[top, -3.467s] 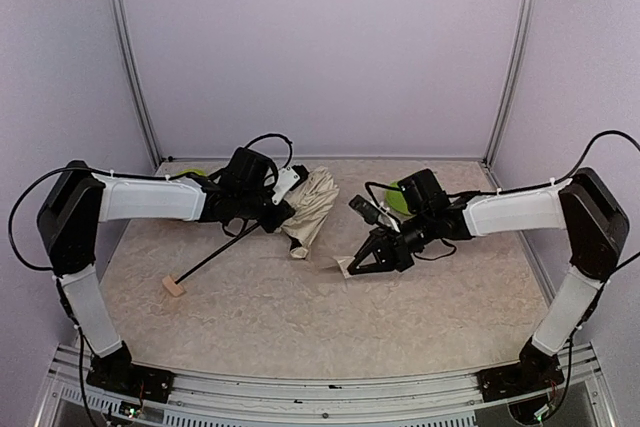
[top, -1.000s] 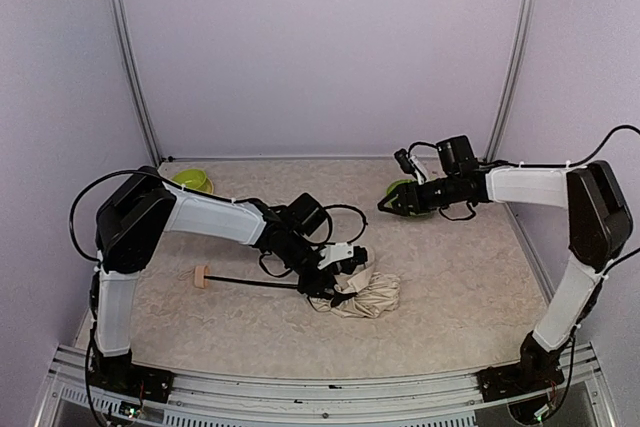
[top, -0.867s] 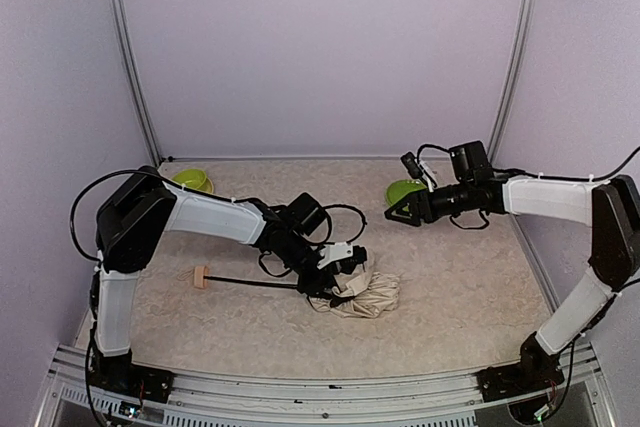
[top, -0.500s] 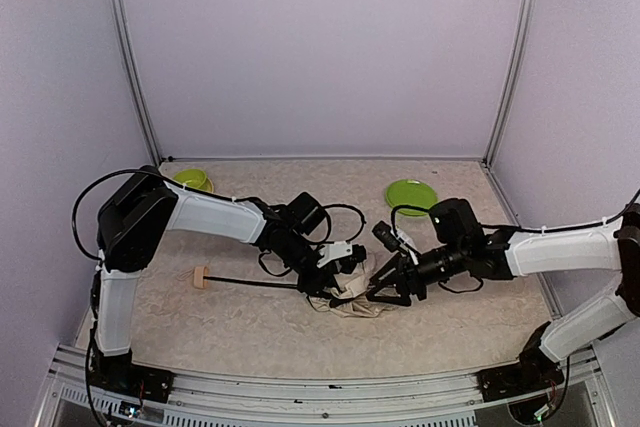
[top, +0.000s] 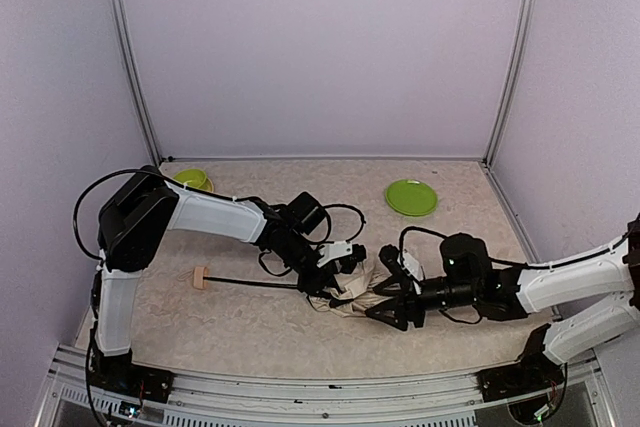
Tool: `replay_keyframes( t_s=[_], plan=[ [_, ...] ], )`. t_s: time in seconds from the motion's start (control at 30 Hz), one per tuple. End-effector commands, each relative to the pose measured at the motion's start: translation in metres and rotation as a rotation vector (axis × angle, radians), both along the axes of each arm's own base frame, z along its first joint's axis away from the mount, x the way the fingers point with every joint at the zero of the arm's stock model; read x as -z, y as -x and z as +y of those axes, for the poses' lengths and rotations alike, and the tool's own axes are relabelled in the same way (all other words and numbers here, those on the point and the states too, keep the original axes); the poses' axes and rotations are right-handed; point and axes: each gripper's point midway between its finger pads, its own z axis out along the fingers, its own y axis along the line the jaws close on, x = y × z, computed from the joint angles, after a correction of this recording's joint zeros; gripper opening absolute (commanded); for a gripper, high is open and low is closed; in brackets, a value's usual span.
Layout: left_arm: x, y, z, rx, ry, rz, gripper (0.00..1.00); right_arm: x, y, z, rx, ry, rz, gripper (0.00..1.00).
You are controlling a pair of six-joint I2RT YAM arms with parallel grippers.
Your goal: Put away the umbrella
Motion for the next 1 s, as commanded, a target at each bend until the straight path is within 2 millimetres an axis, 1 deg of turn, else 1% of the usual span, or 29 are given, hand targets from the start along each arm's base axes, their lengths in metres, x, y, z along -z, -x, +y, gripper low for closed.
replay_keyframes(
  t_s=[0.0,0.13,0.2,0.27,0.3,0.43,0.6,0.7,0.73,0.77,0.87,0.9,0.97],
  plan=[
    [0.043,0.004,0.028,-0.045,-0.149,0.076,0.00,-0.003,-0.003,0.026,0.016,-0.017,-0.095,0.69],
    [0.043,0.005,0.029,-0.042,-0.155,0.078,0.00,0.010,-0.020,0.034,0.012,0.089,-0.222,0.74],
    [0.043,0.004,0.030,-0.042,-0.158,0.078,0.00,0.017,-0.023,0.036,-0.019,0.146,-0.276,0.75],
    [0.043,0.004,0.030,-0.044,-0.158,0.079,0.00,0.023,-0.027,0.039,-0.046,0.193,-0.312,0.73],
    [0.044,0.004,0.030,-0.044,-0.160,0.082,0.00,0.026,-0.027,0.042,-0.067,0.209,-0.322,0.71],
    [0.045,0.003,0.031,-0.049,-0.169,0.090,0.00,0.044,-0.020,0.051,-0.161,0.254,-0.300,0.54],
    [0.044,0.000,0.032,-0.059,-0.166,0.100,0.00,0.053,-0.014,0.051,-0.209,0.275,-0.293,0.28],
    [0.044,0.000,0.032,-0.056,-0.162,0.106,0.00,0.056,-0.013,0.053,-0.215,0.275,-0.278,0.01],
    [0.044,0.002,0.031,-0.052,-0.162,0.109,0.00,0.053,-0.016,0.055,-0.201,0.272,-0.273,0.00],
    [0.044,0.002,0.031,-0.048,-0.162,0.110,0.00,0.045,-0.022,0.059,-0.178,0.262,-0.285,0.00],
    [0.039,0.018,0.029,0.015,-0.151,0.117,0.00,0.012,-0.039,0.064,-0.112,0.199,-0.356,0.00],
    [0.036,0.025,0.028,0.043,-0.144,0.117,0.00,0.007,-0.046,0.063,-0.086,0.199,-0.368,0.00],
    [0.034,0.038,0.027,0.088,-0.143,0.121,0.00,0.006,-0.059,0.059,-0.042,0.215,-0.366,0.00]
  ],
)
